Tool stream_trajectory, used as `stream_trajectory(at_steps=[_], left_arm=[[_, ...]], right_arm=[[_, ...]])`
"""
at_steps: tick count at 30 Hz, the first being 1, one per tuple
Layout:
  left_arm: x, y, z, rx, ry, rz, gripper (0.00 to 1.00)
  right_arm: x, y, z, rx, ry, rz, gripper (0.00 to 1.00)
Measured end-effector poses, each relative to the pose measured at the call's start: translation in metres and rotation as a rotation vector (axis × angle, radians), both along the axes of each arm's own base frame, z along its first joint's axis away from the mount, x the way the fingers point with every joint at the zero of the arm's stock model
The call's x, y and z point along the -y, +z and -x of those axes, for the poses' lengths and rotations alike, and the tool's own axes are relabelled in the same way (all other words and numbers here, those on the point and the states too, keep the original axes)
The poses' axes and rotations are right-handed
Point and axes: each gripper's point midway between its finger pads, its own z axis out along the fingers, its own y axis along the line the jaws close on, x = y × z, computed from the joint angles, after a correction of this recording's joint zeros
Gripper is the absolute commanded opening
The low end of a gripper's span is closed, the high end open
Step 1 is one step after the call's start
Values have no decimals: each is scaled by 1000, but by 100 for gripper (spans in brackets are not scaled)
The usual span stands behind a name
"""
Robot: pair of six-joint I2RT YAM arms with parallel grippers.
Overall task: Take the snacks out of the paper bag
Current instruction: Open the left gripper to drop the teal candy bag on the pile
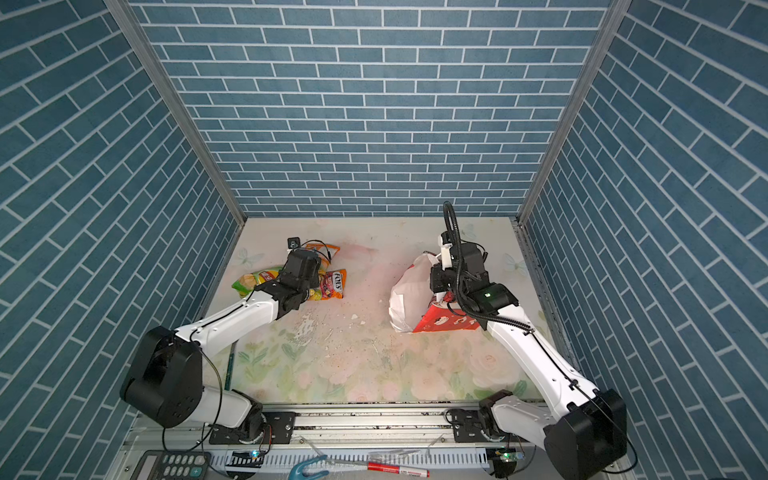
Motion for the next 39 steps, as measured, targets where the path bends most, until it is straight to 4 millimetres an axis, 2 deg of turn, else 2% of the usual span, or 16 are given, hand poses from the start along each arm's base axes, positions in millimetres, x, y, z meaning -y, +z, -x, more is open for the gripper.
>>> stream_trajectory(at_steps=[9,16,22,31,32,35,39], left_arm=[[7,-9,-15,-24,5,10,0],[9,-11,-17,-29,-1,16,0],[16,-11,-24,-31,-21,28,45],[29,6,-30,-3,-80,69,97],[30,10,-29,2,-90,71,99],[36,31,-25,42,-120,85,100],[49,69,-13,117,-184,101,100]], right_arm=[[0,1,0,2,0,-1,0],[0,1,1,2,-1,-2,0],[2,1,2,3,-10,-9,0],[4,0,5,5,-12,-9,0],[4,0,6,6,-12,-9,0],[5,1,8,11,-12,-11,0],[5,1,8,11,-11,-12,0]])
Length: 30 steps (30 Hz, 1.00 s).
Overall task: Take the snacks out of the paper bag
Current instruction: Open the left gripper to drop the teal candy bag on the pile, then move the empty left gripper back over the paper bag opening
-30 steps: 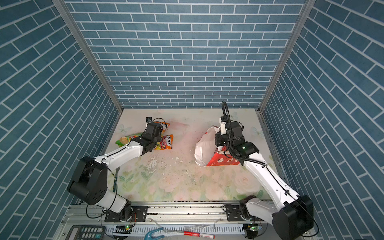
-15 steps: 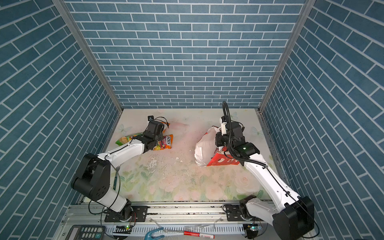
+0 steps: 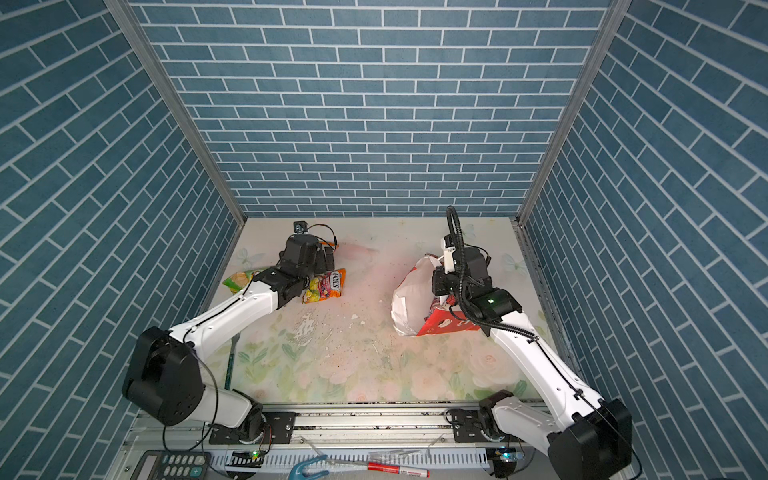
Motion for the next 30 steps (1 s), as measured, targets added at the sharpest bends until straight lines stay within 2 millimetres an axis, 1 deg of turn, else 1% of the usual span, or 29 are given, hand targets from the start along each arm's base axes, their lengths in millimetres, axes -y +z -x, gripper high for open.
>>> stream_trajectory(at_steps=[4,13,15,19,23,27,30], left_arm=[[18,29,12,52,-75,23,100],[48,70,49,102,-263,124,100],[55,77,58,114,-314,151,99],[68,77,73,122,-408,183,100],[82,64,86,125,-496,208,100],[94,48,93,122,-564,215,100],[102,50,95,146,-603,224,100]], right_arm=[[0,-1,0,-2,-2,-5,0],[0,-2,1,3,-7,-16,0],[1,-3,0,5,-10,-15,0],[1,-5,0,7,-15,-12,0],[3,-4,-2,14,-26,-8,0],[5,-3,-2,20,-35,-4,0],[7,-2,-2,23,-43,0,0]])
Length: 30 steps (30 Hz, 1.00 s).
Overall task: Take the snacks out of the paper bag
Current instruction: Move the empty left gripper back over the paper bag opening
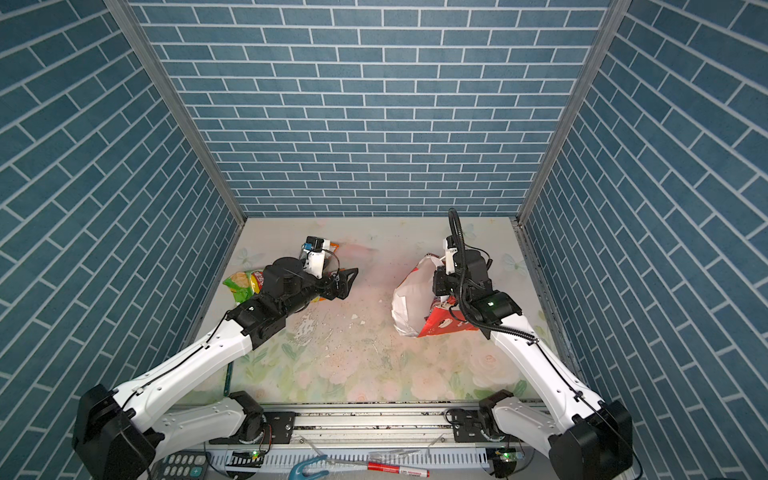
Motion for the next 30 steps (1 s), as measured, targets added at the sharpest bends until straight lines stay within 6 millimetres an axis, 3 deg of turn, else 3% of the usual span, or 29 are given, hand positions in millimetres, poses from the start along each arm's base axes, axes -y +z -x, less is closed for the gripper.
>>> stream_trajectory(at_steps=[9,23,30], left_arm=[[8,23,-8,128,-29,9,100],[26,23,2,142,-143,58,100],[48,18,10,95,-256,153,100]], right_arm=[[3,-2,0,-10,-21,5,0],[3,-5,2,-26,-18,1,0],[3,-9,7,-50,4,26,0]])
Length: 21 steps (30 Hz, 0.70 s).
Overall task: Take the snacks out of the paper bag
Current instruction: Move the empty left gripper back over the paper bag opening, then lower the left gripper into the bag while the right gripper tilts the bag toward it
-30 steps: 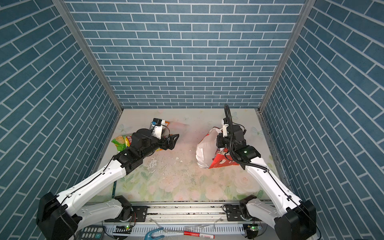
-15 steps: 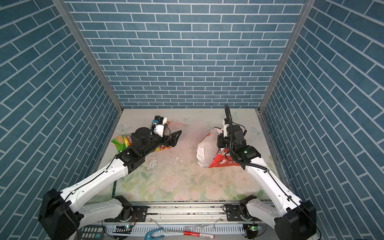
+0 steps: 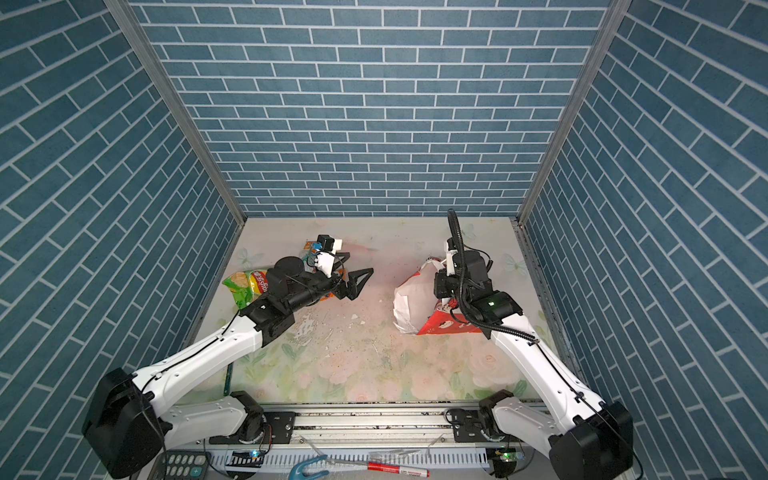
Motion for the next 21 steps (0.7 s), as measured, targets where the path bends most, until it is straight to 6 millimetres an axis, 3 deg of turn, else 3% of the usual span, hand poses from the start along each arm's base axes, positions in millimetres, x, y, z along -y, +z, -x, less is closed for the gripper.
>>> stream_trajectory(at_steps=[13,21], left_arm=[[29,2,25,-9,-125,51,100],[44,-26,21,-44,-139,0,100]], right_arm=[[-9,-1,0,-21,63,20,0],[-20,6,-13,-43,84,32,0]])
